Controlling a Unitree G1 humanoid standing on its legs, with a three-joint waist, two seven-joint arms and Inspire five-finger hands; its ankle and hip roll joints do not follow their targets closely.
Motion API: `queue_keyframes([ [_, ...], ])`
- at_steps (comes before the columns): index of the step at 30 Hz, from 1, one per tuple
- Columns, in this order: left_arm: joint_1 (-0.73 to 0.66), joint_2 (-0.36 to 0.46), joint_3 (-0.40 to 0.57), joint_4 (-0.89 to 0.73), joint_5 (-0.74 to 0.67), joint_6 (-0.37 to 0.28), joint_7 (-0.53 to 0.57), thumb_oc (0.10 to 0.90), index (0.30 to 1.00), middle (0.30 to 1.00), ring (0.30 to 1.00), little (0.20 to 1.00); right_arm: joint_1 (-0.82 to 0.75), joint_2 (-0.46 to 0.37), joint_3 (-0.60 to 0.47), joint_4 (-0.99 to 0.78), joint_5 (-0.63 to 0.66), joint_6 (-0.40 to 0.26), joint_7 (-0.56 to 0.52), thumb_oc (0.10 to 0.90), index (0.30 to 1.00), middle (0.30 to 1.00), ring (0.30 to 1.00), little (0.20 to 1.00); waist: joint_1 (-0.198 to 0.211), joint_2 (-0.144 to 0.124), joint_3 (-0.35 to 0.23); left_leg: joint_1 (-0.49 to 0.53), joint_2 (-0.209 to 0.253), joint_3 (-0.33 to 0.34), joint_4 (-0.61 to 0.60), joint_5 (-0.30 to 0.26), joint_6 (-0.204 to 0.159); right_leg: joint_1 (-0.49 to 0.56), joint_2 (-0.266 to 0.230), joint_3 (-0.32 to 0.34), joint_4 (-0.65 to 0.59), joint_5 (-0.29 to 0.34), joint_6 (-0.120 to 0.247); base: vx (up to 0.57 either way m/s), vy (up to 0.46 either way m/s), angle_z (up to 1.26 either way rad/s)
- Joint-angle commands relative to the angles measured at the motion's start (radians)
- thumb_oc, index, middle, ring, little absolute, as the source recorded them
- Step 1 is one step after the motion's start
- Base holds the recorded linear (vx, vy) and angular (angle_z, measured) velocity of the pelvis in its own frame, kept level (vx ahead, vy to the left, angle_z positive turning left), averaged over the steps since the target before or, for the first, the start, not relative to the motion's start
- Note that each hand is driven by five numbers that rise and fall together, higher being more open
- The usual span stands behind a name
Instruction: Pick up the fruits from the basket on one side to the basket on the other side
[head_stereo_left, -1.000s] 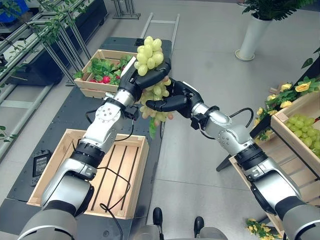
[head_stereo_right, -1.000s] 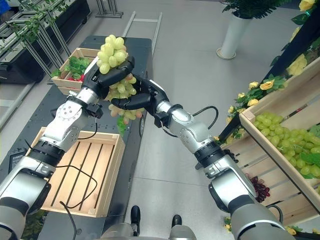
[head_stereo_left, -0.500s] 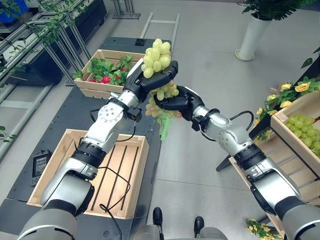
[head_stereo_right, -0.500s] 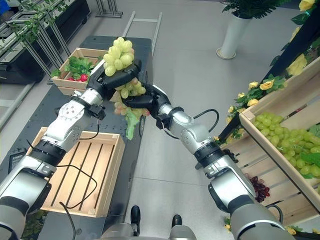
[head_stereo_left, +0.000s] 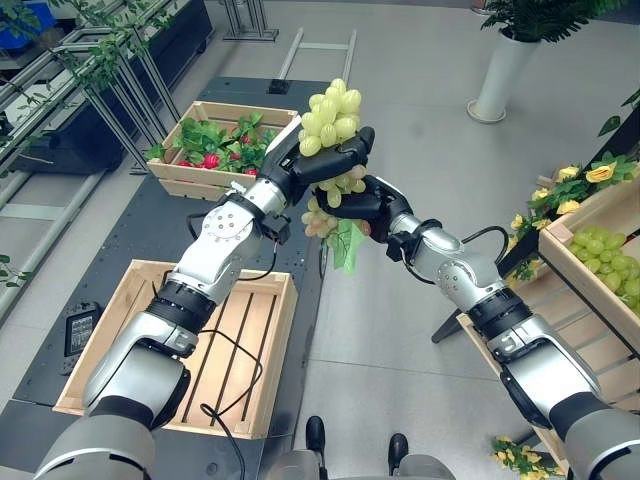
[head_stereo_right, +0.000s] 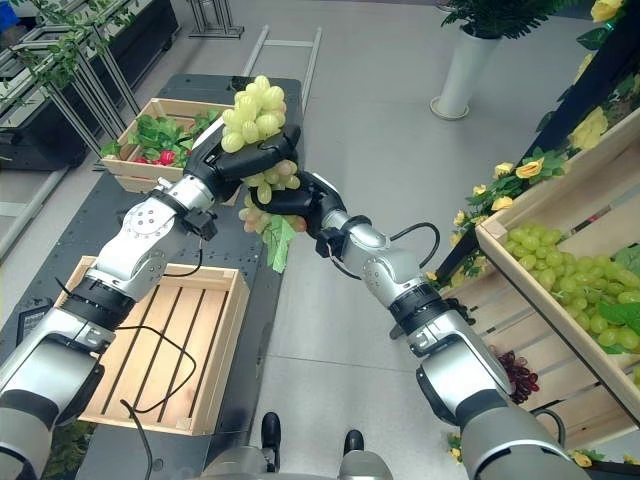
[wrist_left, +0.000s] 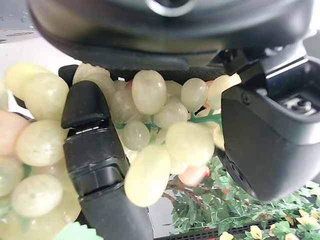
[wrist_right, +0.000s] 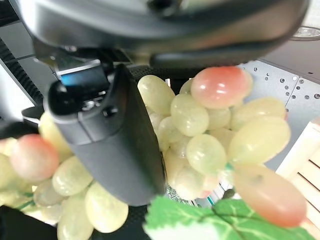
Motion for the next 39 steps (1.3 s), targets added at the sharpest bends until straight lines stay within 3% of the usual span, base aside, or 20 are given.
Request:
queue_keyframes([
  [1, -0.173, -0.067, 0.005, 0.202, 0.01, -0.056, 0.074, 0.8, 0.9, 0.9, 0.9, 0.9, -0.107, 0.118, -0.014, 0.001, 0.071, -0.177, 0.056, 0.4, 0.3, 0.3, 0.3, 0.3, 0.007, 0.02, -0.252, 0.062, -0.021, -0.013, 0.004, -0.173, -0.032, -0.021, 0.017, -0.011, 0.001, -0.022, -0.039, -0.02, 0.005, -0.04],
  [8, -0.052, -0.012, 0.056, 0.236, 0.095, -0.002, 0.039, 0.8, 0.9, 0.9, 0.9, 0.9, 0.002, 0.011, -0.089, -0.062, 0.002, -0.183, 0.023, 0.4, 0.3, 0.3, 0.3, 0.3, -0.012, 0.019, -0.245, 0.063, -0.017, -0.007, 0.004, -0.178, -0.03, -0.028, 0.02, 0.008, 0.001, -0.02, -0.034, -0.01, 0.004, -0.03],
  [20, 0.121, -0.039, 0.145, 0.266, 0.048, -0.062, -0.01, 0.8, 0.9, 0.9, 0.9, 0.9, 0.153, -0.14, -0.222, -0.098, -0.072, -0.149, 0.032, 0.4, 0.3, 0.3, 0.3, 0.3, -0.059, 0.001, -0.227, 0.074, -0.012, 0.025, 0.004, -0.186, -0.025, -0.039, 0.027, 0.06, 0.001, -0.005, -0.029, -0.01, 0.024, -0.11],
  [27, 0.166, -0.087, 0.176, 0.269, -0.01, -0.083, -0.017, 0.8, 0.9, 0.9, 0.9, 0.9, 0.194, -0.162, -0.241, -0.101, -0.099, -0.118, 0.049, 0.4, 0.3, 0.3, 0.3, 0.3, -0.08, -0.01, -0.225, 0.079, -0.012, 0.051, 0.004, -0.192, -0.021, -0.046, 0.028, 0.084, 0.001, 0.001, -0.026, 0.0, 0.031, -0.17],
  [31, 0.22, -0.114, 0.177, 0.25, 0.029, -0.104, -0.044, 0.8, 0.9, 0.9, 0.9, 0.9, 0.241, -0.177, -0.263, -0.142, -0.141, -0.099, 0.08, 0.4, 0.3, 0.3, 0.3, 0.3, -0.096, -0.016, -0.222, 0.08, -0.012, 0.071, 0.004, -0.196, -0.017, -0.056, 0.03, 0.106, 0.001, 0.01, -0.021, 0.01, 0.042, -0.18],
  [39, 0.326, -0.152, 0.217, 0.239, 0.016, -0.147, 0.045, 0.8, 0.9, 0.9, 0.9, 0.9, 0.307, -0.239, -0.298, -0.255, -0.257, -0.105, 0.185, 0.4, 0.3, 0.3, 0.3, 0.3, -0.126, -0.026, -0.215, 0.083, -0.01, 0.112, 0.004, -0.201, -0.011, -0.071, 0.034, 0.144, 0.001, 0.022, -0.012, 0.02, 0.042, -0.19],
])
